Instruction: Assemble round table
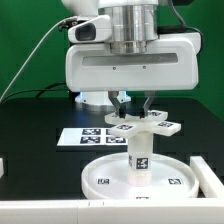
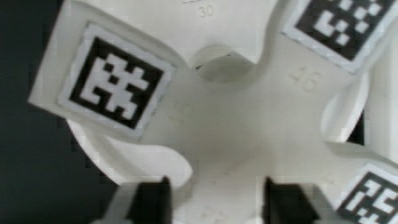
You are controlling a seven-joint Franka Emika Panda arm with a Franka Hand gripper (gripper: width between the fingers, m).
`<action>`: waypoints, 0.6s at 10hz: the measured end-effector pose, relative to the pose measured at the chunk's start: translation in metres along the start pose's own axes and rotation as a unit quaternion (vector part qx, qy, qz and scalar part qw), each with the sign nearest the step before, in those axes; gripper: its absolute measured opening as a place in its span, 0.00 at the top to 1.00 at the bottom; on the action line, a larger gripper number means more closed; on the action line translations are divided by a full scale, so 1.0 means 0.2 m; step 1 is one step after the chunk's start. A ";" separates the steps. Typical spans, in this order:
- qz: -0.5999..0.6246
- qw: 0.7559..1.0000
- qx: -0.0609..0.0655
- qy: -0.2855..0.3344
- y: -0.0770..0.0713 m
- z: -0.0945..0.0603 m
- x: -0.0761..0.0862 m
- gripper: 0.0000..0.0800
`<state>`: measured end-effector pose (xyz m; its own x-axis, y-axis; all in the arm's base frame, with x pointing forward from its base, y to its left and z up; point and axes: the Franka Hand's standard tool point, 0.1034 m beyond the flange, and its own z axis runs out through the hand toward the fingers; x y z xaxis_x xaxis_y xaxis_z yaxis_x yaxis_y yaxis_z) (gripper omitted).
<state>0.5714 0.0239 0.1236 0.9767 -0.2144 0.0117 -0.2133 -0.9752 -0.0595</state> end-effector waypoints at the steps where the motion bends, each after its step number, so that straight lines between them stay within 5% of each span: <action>1: -0.004 1.000 0.000 -0.002 -0.01 0.00 -0.01 0.49; 2: -0.010 1.000 -0.001 -0.005 -0.04 0.00 -0.02 0.32; 6: -0.102 0.995 -0.002 -0.014 -0.06 0.03 -0.06 0.20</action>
Offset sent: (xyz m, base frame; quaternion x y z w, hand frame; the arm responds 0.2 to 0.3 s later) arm -0.0105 0.0149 0.0039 -0.0230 -0.0170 -0.0847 0.9960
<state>0.5624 0.0388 0.1186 0.9999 -0.0110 -0.0049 -0.0112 -0.9985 -0.0544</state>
